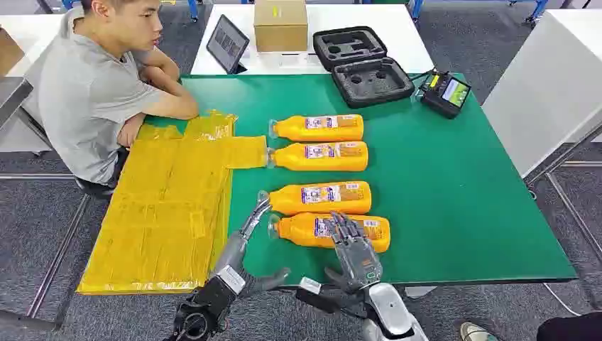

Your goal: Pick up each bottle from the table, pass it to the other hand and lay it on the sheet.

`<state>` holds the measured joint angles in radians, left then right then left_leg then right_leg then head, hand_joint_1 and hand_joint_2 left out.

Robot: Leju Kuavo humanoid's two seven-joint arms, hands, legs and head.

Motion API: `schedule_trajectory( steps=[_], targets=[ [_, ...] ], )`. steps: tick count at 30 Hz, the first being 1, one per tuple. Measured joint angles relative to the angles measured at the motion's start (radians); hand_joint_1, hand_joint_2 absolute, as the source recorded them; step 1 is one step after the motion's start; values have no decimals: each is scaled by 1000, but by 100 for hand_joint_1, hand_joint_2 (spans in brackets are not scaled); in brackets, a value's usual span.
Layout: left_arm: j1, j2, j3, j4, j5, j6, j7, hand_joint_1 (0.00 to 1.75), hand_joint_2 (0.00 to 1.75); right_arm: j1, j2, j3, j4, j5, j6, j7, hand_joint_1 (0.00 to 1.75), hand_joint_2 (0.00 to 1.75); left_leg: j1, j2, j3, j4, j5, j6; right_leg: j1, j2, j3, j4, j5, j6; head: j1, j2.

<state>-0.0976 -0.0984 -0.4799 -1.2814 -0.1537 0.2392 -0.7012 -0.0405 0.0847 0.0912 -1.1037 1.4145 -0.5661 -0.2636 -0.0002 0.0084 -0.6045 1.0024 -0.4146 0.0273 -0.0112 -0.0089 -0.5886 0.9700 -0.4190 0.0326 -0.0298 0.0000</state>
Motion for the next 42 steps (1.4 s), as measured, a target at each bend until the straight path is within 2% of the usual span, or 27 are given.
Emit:
schedule_trajectory(
  steps=[9,21,32,42],
  targets=[
    [-3,2,1,-7,-18,-18,0,0,175,40,-26,36,-90,20,23,24,0,175,-1,0,-4,0,0,0,0,0,-4,0,0,0,0,0],
    [-10,2,1,-7,-32,-36,0,0,175,40,-63,48,-116,43,41,70,0,175,0,0,-5,0,0,0,0,0,-4,0,0,0,0,0],
    [-22,-1,1,-7,-31,-39,0,0,175,-31,-95,34,-53,37,29,74,0,175,-1,0,-5,0,1,1,0,0,-5,0,0,0,0,0],
    [-29,-3,0,-6,-39,-31,0,0,175,-142,-107,34,104,-14,-18,43,0,175,-1,0,-5,0,1,1,0,0,-4,0,0,0,0,0]
  ],
)
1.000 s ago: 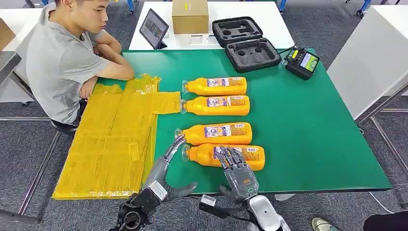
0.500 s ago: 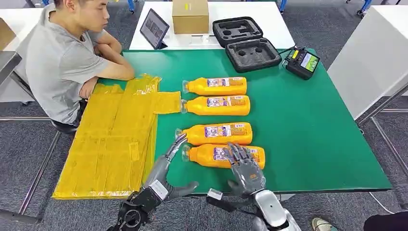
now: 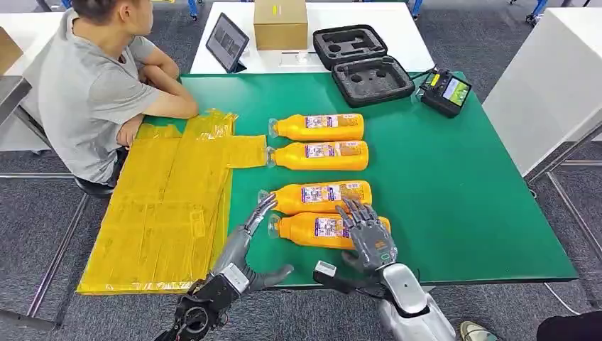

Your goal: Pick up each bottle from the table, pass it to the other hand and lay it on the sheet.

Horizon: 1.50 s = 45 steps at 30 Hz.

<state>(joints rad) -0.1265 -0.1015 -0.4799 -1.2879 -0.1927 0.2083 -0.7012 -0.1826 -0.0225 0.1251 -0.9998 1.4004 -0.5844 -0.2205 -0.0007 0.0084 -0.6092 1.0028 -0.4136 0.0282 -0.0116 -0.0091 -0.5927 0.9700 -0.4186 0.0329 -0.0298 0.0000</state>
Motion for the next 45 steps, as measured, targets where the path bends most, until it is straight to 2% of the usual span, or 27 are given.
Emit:
schedule_trajectory(
  steps=[15,16,19,20,21,24,35,45],
  targets=[
    [-8,-6,0,0,-7,-2,0,0,175,-82,1,10,102,-10,17,-2,0,175,0,0,0,0,0,0,0,0,0,0,0,0,0,0],
    [-8,-6,0,0,-10,-2,0,0,175,-90,1,11,112,-15,21,-2,19,175,0,0,0,0,0,0,0,0,0,0,0,0,0,0],
    [-8,-6,0,0,-12,-2,1,0,175,-111,1,14,138,-24,37,-2,19,175,0,0,0,0,0,0,0,0,1,0,0,0,0,0],
    [-8,-6,0,0,-14,-2,2,0,175,-118,1,16,151,-31,45,-5,161,175,0,0,1,0,0,0,0,0,1,0,0,0,0,0],
    [-8,-6,0,0,-16,-2,3,0,175,-125,2,18,160,-36,52,-8,175,175,0,0,1,0,0,0,0,0,1,0,0,0,0,0],
    [-8,-6,0,0,-21,-2,7,0,175,-138,2,20,186,-42,68,-15,173,175,0,0,1,0,0,0,0,0,1,0,0,0,0,0],
    [-7,-6,1,0,-37,-5,13,0,175,-142,3,50,198,-74,87,-29,117,175,0,0,3,0,0,0,0,0,2,0,0,0,0,0],
    [-8,-6,2,0,-42,-10,13,0,175,-90,5,60,135,-82,91,-24,117,175,0,0,4,0,0,0,0,0,3,0,0,0,0,0]
  ],
)
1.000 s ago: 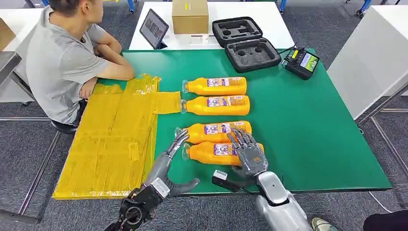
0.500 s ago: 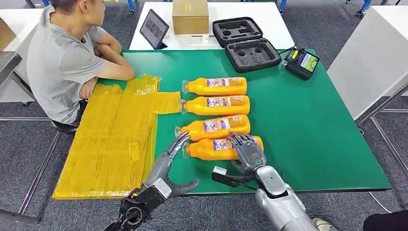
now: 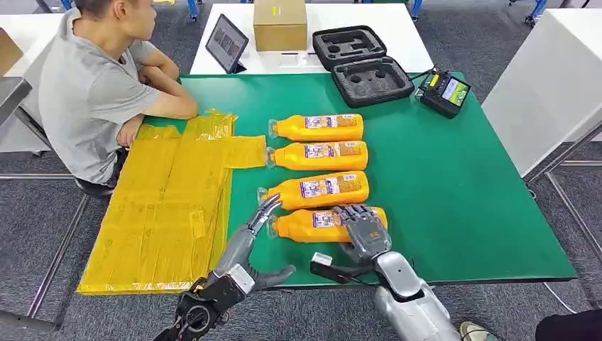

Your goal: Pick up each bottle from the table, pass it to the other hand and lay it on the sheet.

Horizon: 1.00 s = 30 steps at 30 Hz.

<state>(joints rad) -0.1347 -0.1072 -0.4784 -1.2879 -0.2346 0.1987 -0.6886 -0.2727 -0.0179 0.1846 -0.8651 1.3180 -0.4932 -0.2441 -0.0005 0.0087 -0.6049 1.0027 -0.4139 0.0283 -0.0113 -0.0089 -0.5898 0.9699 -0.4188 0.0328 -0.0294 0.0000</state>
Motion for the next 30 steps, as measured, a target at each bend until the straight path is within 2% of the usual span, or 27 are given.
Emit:
schedule_trajectory(
  steps=[2,4,5,7,10,12,16,19,22,27,30],
  targets=[
    [0,0,0,0,0,0,0,0,175,4,0,0,-4,0,0,0,117,175,0,0,0,0,0,0,0,0,1,0,0,0,0,0],
    [0,0,0,0,0,0,0,0,175,7,0,0,-8,-1,1,0,141,175,0,0,1,0,0,0,0,0,1,0,0,0,0,0],
    [0,0,0,0,0,0,0,0,175,8,0,0,-9,-1,1,0,147,175,0,0,1,0,0,0,0,0,1,0,0,0,0,0],
    [0,0,0,0,0,0,0,0,175,10,0,0,-12,-2,1,0,175,175,0,0,1,0,0,0,0,0,1,0,0,0,0,0],
    [-1,0,0,0,-2,-4,0,0,175,18,0,-1,-24,-23,31,-14,175,175,0,0,2,0,0,0,0,0,2,0,0,0,0,0],
    [-3,-2,0,0,-3,-11,0,0,175,22,1,-8,-41,-96,97,-74,175,175,0,1,3,0,-1,-1,0,2,2,0,0,0,0,0],
    [-9,-7,0,0,11,-6,-6,0,175,16,11,-59,-65,-449,352,-301,175,175,0,12,16,0,-8,-3,0,11,11,-1,-1,-2,0,0],
    [-20,-20,5,-10,64,47,-12,0,175,17,18,-102,-64,-603,476,-365,175,175,0,11,23,-1,-12,1,0,11,14,-1,-5,-2,0,0],
    [-21,-23,8,-30,103,136,-12,0,175,23,21,-125,-56,-665,506,-392,175,175,1,11,22,-1,-13,-2,1,11,20,-1,-5,-2,0,0],
    [-14,-19,0,-125,135,327,-13,0,175,31,25,-153,-43,-731,482,-412,175,175,2,10,21,0,-7,-3,1,11,17,0,-3,-4,0,0],
    [-6,-19,-2,-163,169,369,-13,0,175,42,27,-174,-39,-779,454,-427,175,175,2,10,19,0,-7,-3,1,10,16,0,-3,-4,0,0]
  ],
)
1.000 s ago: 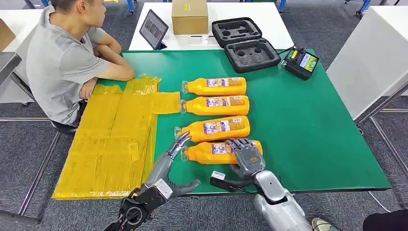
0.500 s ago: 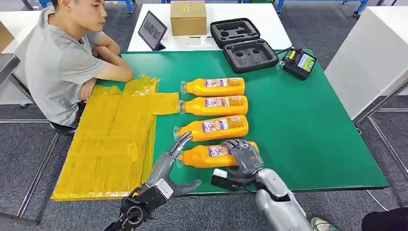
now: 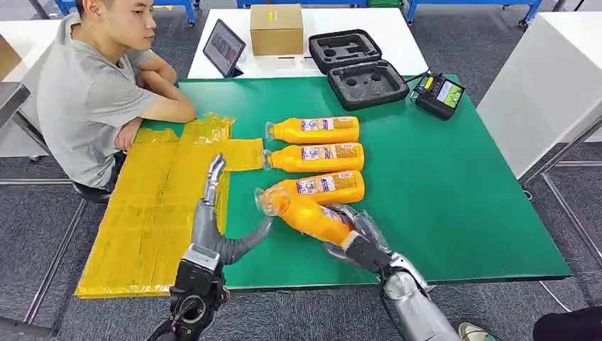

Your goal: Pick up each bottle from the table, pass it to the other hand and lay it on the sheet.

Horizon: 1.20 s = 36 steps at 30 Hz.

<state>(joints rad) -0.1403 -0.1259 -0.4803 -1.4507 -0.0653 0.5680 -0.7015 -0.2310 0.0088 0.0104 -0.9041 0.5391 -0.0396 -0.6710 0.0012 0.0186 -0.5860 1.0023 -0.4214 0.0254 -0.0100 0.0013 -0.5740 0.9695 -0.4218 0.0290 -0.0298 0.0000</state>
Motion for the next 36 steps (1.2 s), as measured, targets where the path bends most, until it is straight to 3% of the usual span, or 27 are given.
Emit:
schedule_trajectory(
  steps=[10,14,18,25,36],
  targets=[
    [24,0,11,-94,40,45,0,0,175,10,10,-26,1,-23,-52,-3,175,175,0,-2,-2,0,0,0,-1,0,-1,0,0,0,0,0],
    [39,-7,29,-64,140,-139,0,0,175,27,16,-32,-5,-83,-94,-31,175,175,0,-5,-3,0,0,1,-1,-2,-1,0,-1,2,0,0],
    [49,-18,35,-29,168,-198,0,0,175,41,19,-33,-21,-111,-113,-33,175,175,0,-5,-4,0,0,0,-1,-2,-2,0,-2,3,0,0],
    [38,-32,1,170,311,-454,45,0,175,99,22,10,-123,-200,-194,-30,175,175,-1,-7,-11,0,0,1,-1,-5,-7,0,-2,3,0,0],
    [6,-54,-13,235,329,-465,65,0,175,107,27,99,-177,-212,-214,-30,175,175,0,-7,-17,0,0,1,-1,-5,-13,1,-2,4,0,0]
  ],
)
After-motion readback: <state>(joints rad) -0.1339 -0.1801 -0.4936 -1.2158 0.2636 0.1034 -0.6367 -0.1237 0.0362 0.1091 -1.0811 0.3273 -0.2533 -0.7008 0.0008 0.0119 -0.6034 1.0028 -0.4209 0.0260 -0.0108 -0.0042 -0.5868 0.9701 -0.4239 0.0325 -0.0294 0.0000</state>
